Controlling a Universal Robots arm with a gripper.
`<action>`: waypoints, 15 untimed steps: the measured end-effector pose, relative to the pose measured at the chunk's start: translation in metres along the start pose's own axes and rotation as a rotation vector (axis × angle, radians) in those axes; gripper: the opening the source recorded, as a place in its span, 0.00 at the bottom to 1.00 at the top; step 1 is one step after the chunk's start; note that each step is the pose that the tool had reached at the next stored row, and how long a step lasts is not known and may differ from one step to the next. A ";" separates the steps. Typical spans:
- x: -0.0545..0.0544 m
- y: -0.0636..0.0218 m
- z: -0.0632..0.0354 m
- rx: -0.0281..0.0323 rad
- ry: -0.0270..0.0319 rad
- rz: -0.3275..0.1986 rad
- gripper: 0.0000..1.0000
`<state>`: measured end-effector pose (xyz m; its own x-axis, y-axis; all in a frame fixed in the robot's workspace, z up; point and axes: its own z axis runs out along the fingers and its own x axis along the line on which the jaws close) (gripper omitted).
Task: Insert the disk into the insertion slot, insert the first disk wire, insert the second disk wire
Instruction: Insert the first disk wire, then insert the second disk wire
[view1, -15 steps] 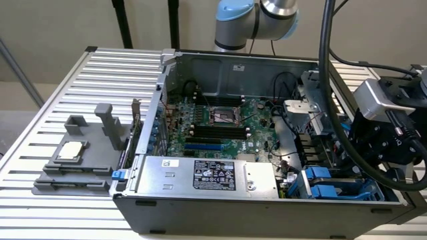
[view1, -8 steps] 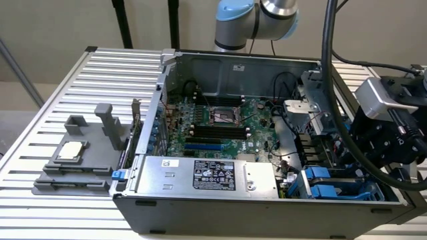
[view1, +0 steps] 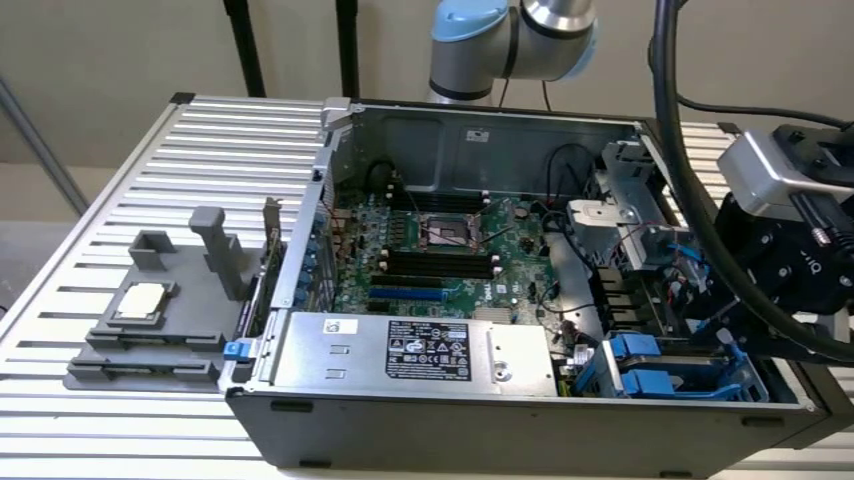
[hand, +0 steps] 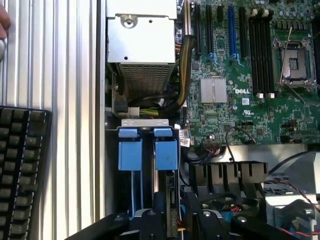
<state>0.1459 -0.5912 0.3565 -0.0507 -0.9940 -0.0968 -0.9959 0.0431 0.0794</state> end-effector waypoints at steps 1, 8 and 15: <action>0.000 0.0021 0.0001 0.0021 -0.0008 -0.001 0.31; 0.000 0.0025 0.0001 0.0039 -0.0021 -0.001 0.31; 0.000 0.0026 0.0001 0.0049 -0.0021 -0.001 0.31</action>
<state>0.1433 -0.5914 0.3566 -0.0497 -0.9938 -0.0990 -0.9963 0.0425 0.0744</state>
